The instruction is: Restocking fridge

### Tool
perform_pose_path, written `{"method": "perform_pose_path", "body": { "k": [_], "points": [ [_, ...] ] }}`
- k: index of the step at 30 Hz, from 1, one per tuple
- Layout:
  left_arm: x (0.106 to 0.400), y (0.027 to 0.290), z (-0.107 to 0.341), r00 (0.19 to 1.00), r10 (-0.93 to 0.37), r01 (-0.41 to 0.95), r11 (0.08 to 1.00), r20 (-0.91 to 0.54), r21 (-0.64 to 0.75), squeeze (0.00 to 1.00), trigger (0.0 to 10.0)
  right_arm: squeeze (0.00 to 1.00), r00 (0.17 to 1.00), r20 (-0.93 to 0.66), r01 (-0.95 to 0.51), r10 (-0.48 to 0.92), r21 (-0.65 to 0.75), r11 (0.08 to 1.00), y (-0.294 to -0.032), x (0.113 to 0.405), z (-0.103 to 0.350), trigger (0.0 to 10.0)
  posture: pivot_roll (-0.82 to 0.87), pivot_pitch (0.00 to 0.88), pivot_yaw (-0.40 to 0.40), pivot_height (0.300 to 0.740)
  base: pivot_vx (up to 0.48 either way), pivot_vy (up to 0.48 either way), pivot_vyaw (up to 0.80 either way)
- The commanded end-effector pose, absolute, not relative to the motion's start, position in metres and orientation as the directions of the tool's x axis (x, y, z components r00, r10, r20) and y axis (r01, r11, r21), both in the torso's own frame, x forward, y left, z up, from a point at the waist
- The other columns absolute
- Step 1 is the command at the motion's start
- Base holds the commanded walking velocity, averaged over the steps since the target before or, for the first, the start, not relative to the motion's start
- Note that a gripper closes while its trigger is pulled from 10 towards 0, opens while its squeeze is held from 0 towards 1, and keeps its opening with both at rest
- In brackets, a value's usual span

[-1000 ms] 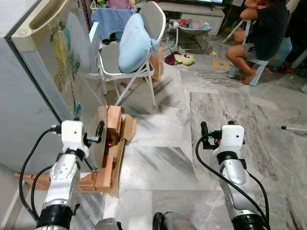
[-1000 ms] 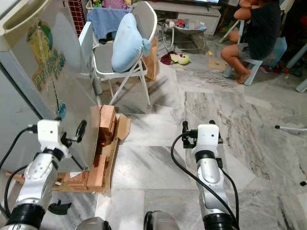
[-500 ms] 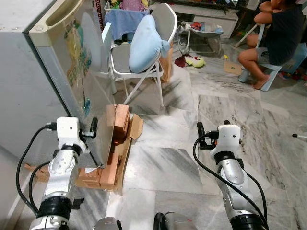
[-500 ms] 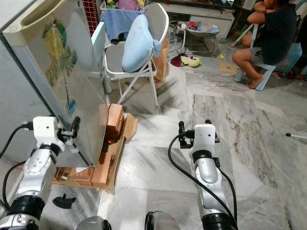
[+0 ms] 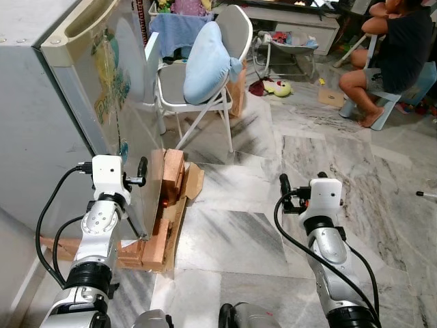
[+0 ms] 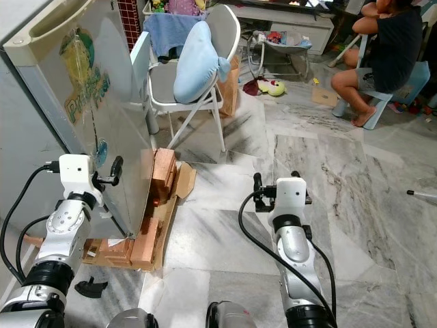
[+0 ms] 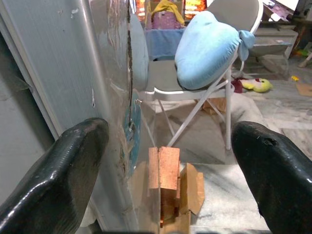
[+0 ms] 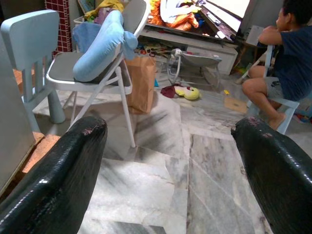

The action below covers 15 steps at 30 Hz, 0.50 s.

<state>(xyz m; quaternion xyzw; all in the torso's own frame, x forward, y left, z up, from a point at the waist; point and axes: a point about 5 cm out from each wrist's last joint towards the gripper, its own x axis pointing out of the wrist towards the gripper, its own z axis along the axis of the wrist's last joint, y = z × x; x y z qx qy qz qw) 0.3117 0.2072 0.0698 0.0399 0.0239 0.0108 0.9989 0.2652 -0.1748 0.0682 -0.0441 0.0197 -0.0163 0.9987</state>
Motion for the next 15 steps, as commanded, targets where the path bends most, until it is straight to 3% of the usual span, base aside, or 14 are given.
{"method": "perform_pose_path", "body": {
  "k": [1, 7, 13, 15],
  "points": [
    [0.314, 0.212, 0.076, 0.999, 0.038, -0.036, 0.995, -0.018, 0.098, 0.00, 10.0, 0.00, 0.998, -0.033, 0.044, -0.047, -0.086, 0.995, -0.179, 0.264, 0.070, 10.0, -0.01, 0.040, -0.054, 0.740, 0.000, 0.000, 0.00],
    [0.301, 0.217, 0.062, 0.996, 0.076, -0.069, 0.989, -0.050, 0.132, 0.00, 10.0, 0.00, 0.999, -0.034, 0.035, -0.037, -0.077, 0.996, -0.176, 0.264, 0.070, 10.0, 0.00, 0.047, -0.058, 0.740, 0.000, 0.000, 0.00],
    [0.303, 0.237, 0.065, 0.975, 0.219, -0.206, 0.957, -0.042, 0.204, 0.00, 10.0, 0.00, 0.999, -0.033, 0.028, -0.030, -0.070, 0.997, -0.175, 0.264, 0.071, 10.0, 0.00, 0.049, -0.061, 0.740, 0.000, 0.000, 0.00],
    [0.308, 0.234, 0.070, 0.982, 0.186, -0.179, 0.970, -0.032, 0.163, 0.00, 10.0, 0.00, 0.999, -0.033, 0.027, -0.029, -0.070, 0.997, -0.175, 0.265, 0.072, 10.0, 0.00, 0.049, -0.064, 0.740, 0.000, 0.000, 0.00]
  ]
}}
